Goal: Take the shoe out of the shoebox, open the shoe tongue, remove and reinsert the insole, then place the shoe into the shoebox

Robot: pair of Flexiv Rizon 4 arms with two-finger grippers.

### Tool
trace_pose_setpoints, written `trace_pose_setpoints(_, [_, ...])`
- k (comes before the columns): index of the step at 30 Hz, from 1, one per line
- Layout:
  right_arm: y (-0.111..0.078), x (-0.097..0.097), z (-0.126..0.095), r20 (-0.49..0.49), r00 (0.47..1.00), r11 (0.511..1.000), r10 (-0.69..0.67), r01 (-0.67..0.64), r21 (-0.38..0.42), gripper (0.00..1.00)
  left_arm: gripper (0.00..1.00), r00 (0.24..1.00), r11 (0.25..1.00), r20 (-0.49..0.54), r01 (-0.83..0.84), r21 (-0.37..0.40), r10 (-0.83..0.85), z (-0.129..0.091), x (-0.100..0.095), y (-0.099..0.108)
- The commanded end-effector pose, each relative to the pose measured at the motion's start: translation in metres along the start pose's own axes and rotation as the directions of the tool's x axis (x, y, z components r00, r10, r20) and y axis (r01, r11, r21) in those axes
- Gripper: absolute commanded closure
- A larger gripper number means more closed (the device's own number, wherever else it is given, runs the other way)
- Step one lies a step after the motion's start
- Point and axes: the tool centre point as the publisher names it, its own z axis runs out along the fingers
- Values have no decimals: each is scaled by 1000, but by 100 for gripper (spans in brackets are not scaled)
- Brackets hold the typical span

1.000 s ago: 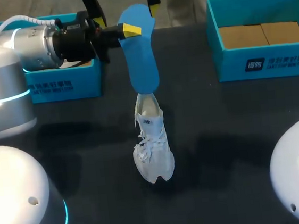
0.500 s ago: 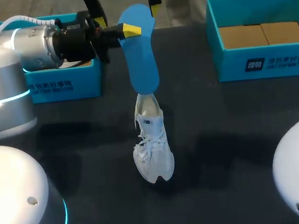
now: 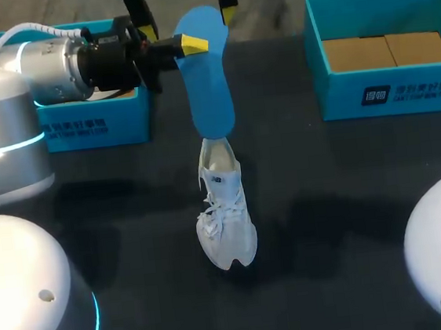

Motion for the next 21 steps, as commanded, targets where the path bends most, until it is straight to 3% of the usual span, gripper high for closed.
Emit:
trace_pose_setpoints(1, [0,-1,0,-2,1000,1000,2,-2,0,0,100,1000,1000,2,1,0,-1,0,0,0])
trace_pose_setpoints(4, [0,-1,0,-2,1000,1000,2,-2,0,0,100,1000,1000,2,1,0,-1,0,0,0])
trace_pose_setpoints(15, [10,-18,-10,-264,964,999,38,-44,-18,0,100,1000,1000,2,1,0,-1,0,0,0])
trace_pose_setpoints(21, [13,-27,-11,-346,937,998,45,-55,-21,0,100,1000,1000,2,1,0,-1,0,0,0])
